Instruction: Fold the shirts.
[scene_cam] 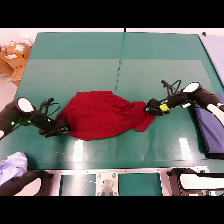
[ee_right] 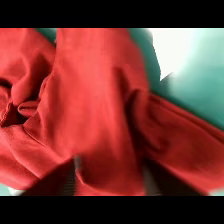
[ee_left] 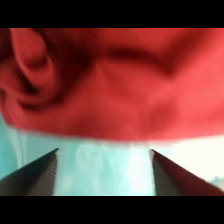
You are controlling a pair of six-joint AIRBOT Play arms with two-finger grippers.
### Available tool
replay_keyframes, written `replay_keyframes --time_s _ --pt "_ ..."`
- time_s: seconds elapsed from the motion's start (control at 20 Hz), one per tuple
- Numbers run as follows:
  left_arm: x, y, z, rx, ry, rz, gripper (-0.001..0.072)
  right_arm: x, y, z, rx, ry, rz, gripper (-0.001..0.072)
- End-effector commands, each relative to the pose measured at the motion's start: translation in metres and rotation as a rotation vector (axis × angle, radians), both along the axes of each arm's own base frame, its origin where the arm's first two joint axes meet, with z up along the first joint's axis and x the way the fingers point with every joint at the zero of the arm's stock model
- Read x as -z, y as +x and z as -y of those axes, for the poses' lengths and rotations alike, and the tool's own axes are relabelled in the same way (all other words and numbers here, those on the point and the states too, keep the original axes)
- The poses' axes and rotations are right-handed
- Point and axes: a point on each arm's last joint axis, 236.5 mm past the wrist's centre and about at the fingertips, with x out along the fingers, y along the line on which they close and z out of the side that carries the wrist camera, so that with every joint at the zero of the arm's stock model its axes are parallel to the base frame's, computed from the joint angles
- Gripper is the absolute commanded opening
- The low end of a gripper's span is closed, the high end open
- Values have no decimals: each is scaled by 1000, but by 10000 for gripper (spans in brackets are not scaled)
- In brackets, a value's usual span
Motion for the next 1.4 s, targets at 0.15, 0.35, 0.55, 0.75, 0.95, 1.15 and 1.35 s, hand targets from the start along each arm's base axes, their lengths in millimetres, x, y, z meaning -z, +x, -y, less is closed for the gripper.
replay_keyframes --time_s 0.15,0.35,0.55,0.75,0.95,1.15,1.35 --pt "17 25 2 -32 -14 127 20 8 6 -32 -82 23 39 16" --pt "-35 49 4 63 -17 221 18 -53 32 -38 -129 49 165 16" --pt "-233 103 11 149 -12 699 18 -234 48 -52 -162 101 586 16" --pt "-442 63 31 242 -39 1170 18 -424 -18 -43 -157 47 1096 16" --pt "-567 -5 47 295 -71 1511 18 -559 -108 -15 -15 -56 1550 16" --pt "-593 -24 45 292 -55 1597 19 -611 -134 12 128 -139 1728 16" --pt "-544 22 44 291 -67 1428 19 -569 -51 20 130 -156 1550 16"
